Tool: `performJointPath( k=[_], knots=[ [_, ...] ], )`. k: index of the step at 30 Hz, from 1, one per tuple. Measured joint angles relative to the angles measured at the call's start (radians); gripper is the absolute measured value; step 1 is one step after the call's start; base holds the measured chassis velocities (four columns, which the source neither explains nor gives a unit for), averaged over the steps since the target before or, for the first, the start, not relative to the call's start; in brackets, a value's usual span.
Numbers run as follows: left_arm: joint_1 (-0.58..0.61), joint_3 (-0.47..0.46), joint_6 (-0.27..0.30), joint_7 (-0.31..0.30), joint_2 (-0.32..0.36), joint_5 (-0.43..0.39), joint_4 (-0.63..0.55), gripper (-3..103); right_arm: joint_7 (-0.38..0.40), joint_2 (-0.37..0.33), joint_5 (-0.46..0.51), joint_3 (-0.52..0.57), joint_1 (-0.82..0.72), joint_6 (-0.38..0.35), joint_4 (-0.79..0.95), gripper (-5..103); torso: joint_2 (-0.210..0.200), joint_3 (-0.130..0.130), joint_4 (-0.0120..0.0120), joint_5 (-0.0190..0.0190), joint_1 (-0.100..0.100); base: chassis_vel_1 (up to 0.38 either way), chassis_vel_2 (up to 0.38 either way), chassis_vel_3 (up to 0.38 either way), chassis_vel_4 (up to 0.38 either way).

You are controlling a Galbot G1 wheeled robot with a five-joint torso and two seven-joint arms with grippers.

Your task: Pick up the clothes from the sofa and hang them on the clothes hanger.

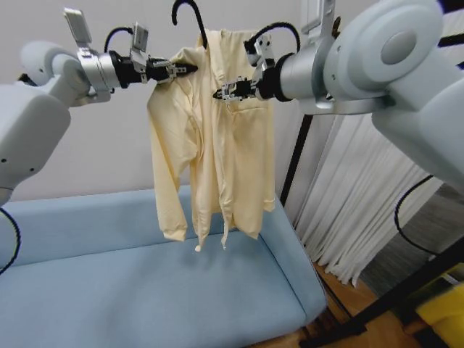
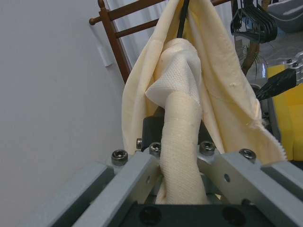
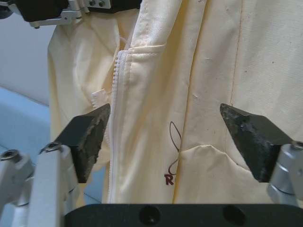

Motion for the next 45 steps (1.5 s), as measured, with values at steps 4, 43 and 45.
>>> performJointPath(
  k=[4, 43, 45],
  knots=[
    [-0.029, 0.012, -0.02, 0.073, -0.02, 0.047, 0.044, 3, -0.015, -0.026, -0.003, -0.005, 0.022, -0.002, 0.016, 95, 0.0, 0.0, 0.0, 0.0001, 0.0, 0.0, 0.0, 0.0, 0.0],
    [-0.076, 0.03, -0.2, 0.585, -0.011, 0.321, 0.194, 3, -0.428, 0.033, -0.025, -0.454, 0.388, -0.013, -0.13, 100, 0.0, 0.0, -0.0003, 0.0002, 0.0, 0.0, 0.0, 0.0, 0.0],
    [-0.066, 0.026, -0.197, 0.584, -0.003, 0.312, 0.174, 3, -0.424, 0.049, -0.015, -0.472, 0.397, -0.013, -0.138, 100, 0.0, 0.0, 0.0, 0.0, 0.0, 0.0, 0.0, 0.0, 0.0]
  ],
)
